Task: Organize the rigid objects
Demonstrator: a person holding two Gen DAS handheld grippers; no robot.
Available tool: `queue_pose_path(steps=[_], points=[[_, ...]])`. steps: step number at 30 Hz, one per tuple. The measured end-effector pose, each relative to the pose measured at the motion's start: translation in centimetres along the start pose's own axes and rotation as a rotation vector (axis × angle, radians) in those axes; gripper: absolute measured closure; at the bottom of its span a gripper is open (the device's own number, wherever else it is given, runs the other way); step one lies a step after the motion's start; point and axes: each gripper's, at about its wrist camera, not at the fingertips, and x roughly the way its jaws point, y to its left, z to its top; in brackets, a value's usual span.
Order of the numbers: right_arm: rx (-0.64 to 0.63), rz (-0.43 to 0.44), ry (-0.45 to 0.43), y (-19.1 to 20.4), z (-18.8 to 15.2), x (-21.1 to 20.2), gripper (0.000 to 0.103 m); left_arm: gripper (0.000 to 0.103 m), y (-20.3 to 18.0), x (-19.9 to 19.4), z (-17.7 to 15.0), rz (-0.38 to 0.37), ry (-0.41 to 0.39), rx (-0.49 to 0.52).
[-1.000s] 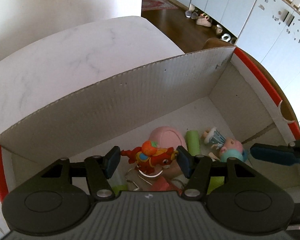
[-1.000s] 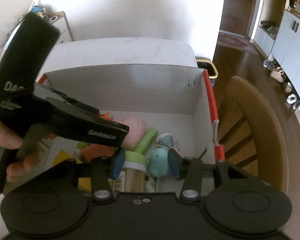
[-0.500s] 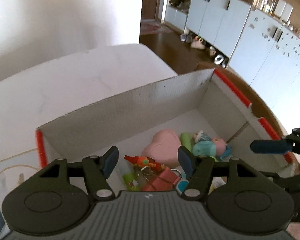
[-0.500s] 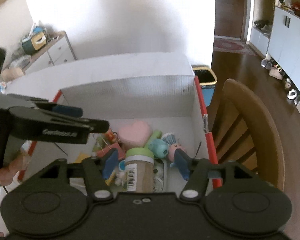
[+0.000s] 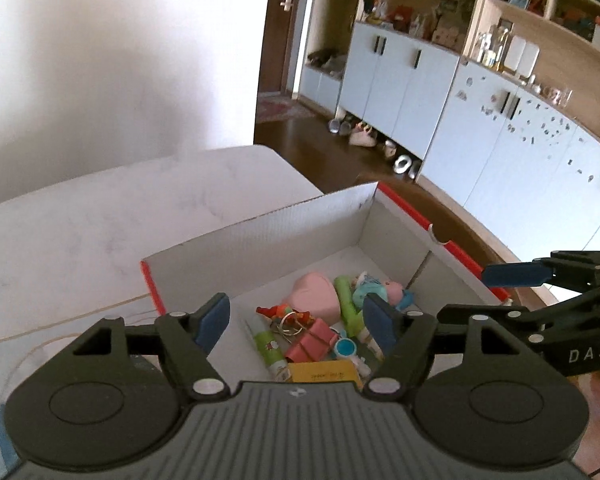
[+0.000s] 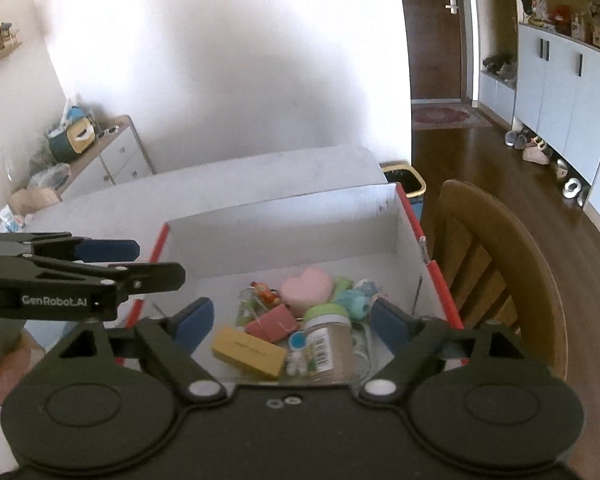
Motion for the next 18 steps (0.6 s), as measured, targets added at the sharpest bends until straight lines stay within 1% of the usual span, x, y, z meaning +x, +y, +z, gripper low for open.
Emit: queue_pose_path(steps=[2, 3, 6, 9, 11, 14, 16, 18], points=[[0.006, -0.004, -0.021, 0.7, -0.4, -0.7, 0.013, 0.029, 0.3, -0.9, -0.2, -0.008, -0.011, 0.009], [0.012, -0.006, -0.034, 1.1, -0.6, -1.2, 0.009, 0.028, 0.4, -1.3, -0.3, -0.012, -0.015, 0.016], [0.025, -0.017, -0.076, 1.8, -1.2, -2.3, 0.004, 0.020, 0.7, -3.0, -0.9, -0.024, -0.038, 0.030], [0.032, -0.027, -0.112, 2.6, -1.6, -3.2, 0.000, 0.020, 1.1, -4.4, -1.4, -0.039, -0.047, 0.054], [0.035, -0.029, -0.135, 3.2, -1.9, -3.8, 0.000, 0.020, 1.2, -5.2, -1.7, -0.045, -0.050, 0.064], [0.039, -0.034, -0.167, 4.0, -2.4, -4.7, 0.000, 0.015, 1.7, -6.2, -2.3, -0.068, -0.058, 0.053], [0.048, -0.041, -0.187, 4.6, -2.7, -5.2, 0.000, 0.006, 1.9, -6.7, -2.6, -0.085, -0.061, 0.042], [0.060, -0.044, -0.204, 5.0, -3.0, -5.7, 0.000, 0.002, 2.2, -7.2, -2.9, -0.099, -0.063, 0.029]])
